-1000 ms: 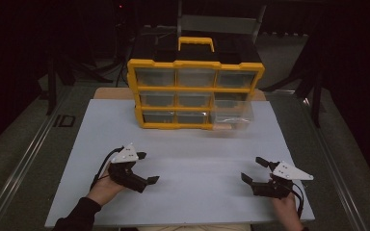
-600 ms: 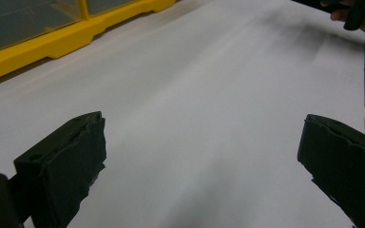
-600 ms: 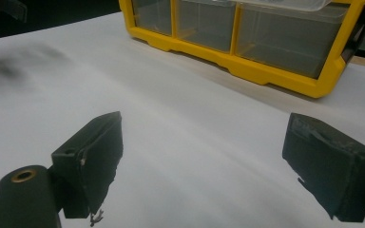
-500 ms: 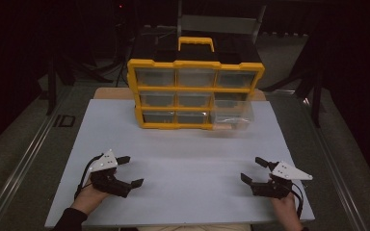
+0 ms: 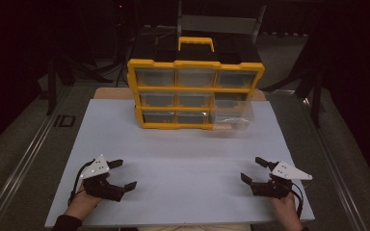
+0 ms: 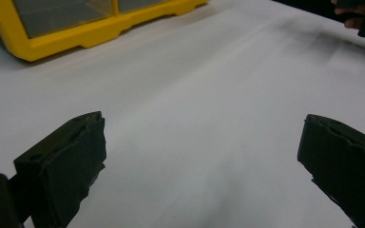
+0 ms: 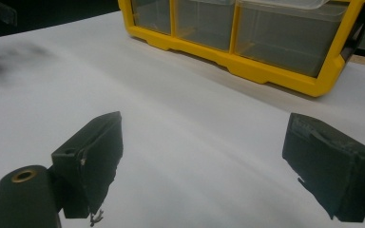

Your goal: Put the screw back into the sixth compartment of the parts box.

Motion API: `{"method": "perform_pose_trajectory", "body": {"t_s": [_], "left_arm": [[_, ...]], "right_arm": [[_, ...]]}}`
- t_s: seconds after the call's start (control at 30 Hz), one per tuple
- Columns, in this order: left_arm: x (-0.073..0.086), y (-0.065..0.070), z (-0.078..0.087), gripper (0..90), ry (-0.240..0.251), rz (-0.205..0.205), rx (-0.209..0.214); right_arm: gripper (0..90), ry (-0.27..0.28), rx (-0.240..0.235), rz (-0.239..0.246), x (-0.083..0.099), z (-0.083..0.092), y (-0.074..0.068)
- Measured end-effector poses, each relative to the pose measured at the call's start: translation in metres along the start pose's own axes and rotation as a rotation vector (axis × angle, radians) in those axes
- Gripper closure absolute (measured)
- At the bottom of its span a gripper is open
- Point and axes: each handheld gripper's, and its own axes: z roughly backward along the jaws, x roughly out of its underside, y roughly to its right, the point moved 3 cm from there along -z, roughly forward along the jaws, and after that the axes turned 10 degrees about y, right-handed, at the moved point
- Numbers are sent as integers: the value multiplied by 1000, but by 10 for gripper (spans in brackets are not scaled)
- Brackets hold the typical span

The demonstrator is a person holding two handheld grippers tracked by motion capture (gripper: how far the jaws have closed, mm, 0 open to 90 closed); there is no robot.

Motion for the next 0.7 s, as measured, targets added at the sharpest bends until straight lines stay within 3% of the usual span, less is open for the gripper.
{"method": "perform_pose_trajectory", "body": {"t_s": [0.37,0.5,0.7], "left_arm": [[11,-4,7,25,42,23,-39],[14,-7,10,25,64,45,-46],[16,-8,11,25,65,42,-45]], "right_arm": [[133,3,-5,1,0,1,0],[133,4,-4,1,0,1,1],[133,-3,-6,0,1,0,0]]}}
